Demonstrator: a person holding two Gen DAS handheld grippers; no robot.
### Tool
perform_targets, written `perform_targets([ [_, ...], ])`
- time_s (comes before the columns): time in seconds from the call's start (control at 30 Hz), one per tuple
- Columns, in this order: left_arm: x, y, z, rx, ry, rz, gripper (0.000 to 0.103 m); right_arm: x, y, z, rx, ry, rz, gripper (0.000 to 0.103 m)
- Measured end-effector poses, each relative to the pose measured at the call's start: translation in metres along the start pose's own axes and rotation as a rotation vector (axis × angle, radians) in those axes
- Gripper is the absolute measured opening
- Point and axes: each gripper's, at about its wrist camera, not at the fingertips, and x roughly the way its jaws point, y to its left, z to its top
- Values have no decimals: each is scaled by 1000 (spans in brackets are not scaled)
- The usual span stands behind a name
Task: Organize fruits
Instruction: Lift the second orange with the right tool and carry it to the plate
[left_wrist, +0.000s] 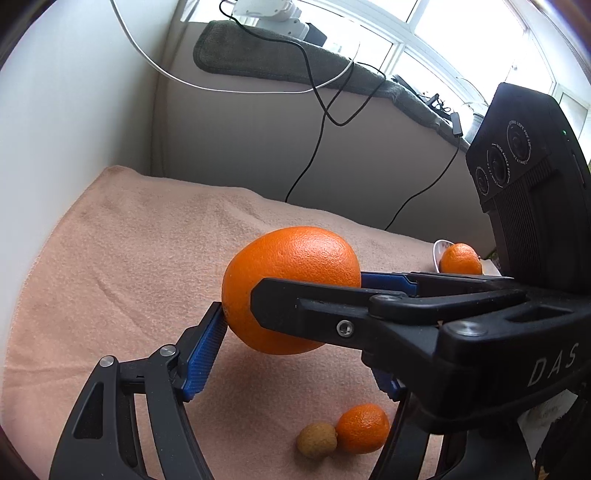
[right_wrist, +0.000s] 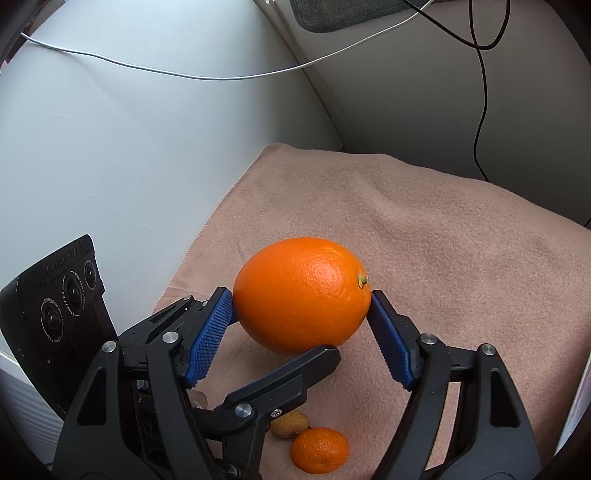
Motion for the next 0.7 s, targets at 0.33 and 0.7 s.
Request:
perform_targets([
  [0.33, -10, -38, -8, 36, -17, -26, 71, -42, -10, -21, 14, -54, -14, 78],
  [0.7, -7, -91, -14, 97, -15, -69, 71, -93, -32, -47, 54, -113, -45, 78],
])
